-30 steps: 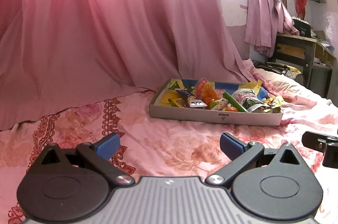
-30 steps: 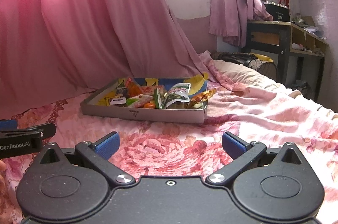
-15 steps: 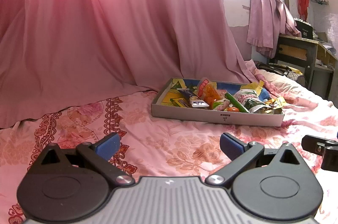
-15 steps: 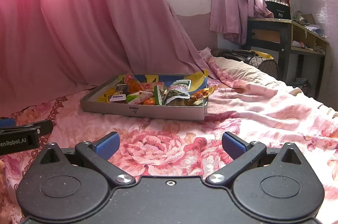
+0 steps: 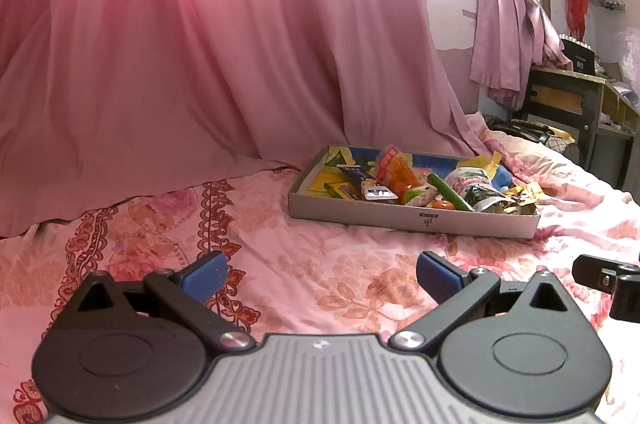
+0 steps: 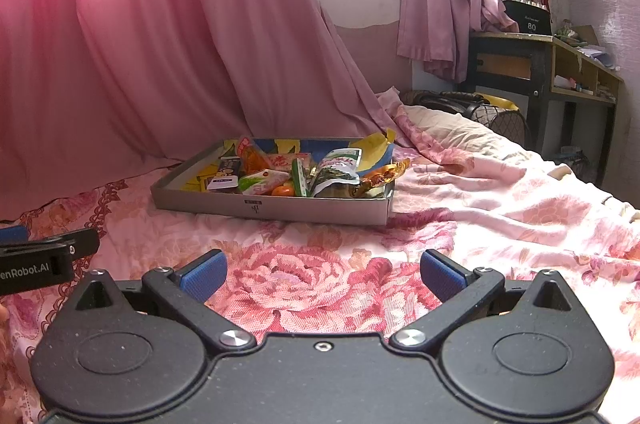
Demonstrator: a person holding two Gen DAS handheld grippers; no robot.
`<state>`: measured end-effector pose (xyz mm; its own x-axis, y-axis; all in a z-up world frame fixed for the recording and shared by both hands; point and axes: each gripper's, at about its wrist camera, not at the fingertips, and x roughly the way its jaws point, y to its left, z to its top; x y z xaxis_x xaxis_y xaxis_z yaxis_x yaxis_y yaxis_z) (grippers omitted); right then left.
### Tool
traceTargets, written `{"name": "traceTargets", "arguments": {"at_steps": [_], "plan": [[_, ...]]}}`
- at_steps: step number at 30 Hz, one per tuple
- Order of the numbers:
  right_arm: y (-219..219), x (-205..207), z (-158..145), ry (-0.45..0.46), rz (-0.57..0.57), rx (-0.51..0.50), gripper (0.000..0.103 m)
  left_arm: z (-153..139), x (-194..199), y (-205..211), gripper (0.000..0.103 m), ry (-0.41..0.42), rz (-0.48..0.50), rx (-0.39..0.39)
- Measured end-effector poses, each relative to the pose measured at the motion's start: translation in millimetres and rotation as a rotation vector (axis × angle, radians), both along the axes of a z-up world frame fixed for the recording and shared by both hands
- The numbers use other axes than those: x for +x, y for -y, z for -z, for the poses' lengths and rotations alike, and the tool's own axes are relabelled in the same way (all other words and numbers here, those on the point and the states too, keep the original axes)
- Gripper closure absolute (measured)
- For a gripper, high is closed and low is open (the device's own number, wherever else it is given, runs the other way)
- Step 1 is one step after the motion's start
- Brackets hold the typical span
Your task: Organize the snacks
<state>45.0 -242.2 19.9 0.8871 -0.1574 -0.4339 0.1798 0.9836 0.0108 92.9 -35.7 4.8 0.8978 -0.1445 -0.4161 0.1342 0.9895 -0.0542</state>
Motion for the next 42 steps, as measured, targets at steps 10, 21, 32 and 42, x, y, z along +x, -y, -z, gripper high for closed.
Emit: {"name": "traceTargets", "arguments": {"at_steps": [10, 21, 32, 42], "plan": [[0.1, 0.1, -0.4, -0.002, 0.000, 0.000, 0.001, 0.6, 0.5, -0.5, 0.000, 0.000, 0.001, 0.000], [0.2, -0.1, 1.3, -0.004, 0.000, 0.001, 0.001, 1.2, 0.3, -0.8, 0.000, -0.004, 0.000, 0.000], [0.1, 0.5, 0.6, -0.004, 0.000, 0.000, 0.001, 5.4, 0.0, -0.7, 0.000, -0.017, -0.026, 0.008], [1.0, -0.2, 4.3, -0.009, 0.000, -0.001, 0.001, 4.7, -1.6, -2.6, 0.000, -0.032, -0.068, 0.023]]}}
